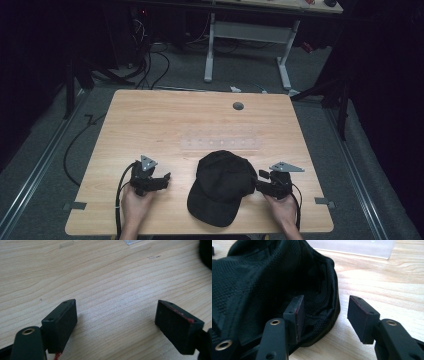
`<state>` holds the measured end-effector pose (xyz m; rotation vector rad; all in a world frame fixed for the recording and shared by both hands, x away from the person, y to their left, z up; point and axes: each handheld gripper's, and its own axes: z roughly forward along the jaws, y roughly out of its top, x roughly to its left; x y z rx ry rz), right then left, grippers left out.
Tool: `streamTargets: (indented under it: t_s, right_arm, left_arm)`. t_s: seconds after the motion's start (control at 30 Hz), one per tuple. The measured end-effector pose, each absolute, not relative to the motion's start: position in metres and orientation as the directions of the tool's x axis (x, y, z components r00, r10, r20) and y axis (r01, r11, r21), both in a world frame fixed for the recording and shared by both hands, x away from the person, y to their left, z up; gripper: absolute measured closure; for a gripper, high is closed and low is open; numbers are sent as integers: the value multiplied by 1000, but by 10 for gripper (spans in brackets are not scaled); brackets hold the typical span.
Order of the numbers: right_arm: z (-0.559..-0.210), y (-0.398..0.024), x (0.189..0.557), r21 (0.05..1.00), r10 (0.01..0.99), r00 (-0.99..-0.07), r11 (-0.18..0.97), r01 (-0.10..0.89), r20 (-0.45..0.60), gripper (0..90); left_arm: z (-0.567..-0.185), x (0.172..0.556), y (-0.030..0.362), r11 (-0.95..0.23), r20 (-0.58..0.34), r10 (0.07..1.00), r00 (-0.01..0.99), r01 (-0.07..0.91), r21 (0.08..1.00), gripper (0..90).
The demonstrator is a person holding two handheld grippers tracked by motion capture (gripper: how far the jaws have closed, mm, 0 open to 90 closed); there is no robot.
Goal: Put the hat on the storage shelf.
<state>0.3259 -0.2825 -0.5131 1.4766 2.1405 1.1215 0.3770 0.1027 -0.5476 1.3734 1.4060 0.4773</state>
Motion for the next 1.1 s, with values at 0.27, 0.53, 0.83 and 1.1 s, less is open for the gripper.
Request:
streamTargets:
  t_s: [0.27,0.53,0.83,1.1]
  right_arm:
    - [-519,-281,330,724,889,-415,155,672,195,501]
    - [-525,-278,336,698,882,-429,182,693,197,571]
    - [-522,-267,335,683,884,-460,283,673,86,714]
    - [-523,-261,334,685,880,-474,326,652,33,820]
  left_arm:
    - [-548,377,103,258,-395,890,226,466,847,183]
    - [-548,377,103,258,-395,891,225,465,847,183]
    - [-548,377,103,258,-395,891,225,465,847,183]
    - [-548,377,103,259,-395,891,225,465,847,183]
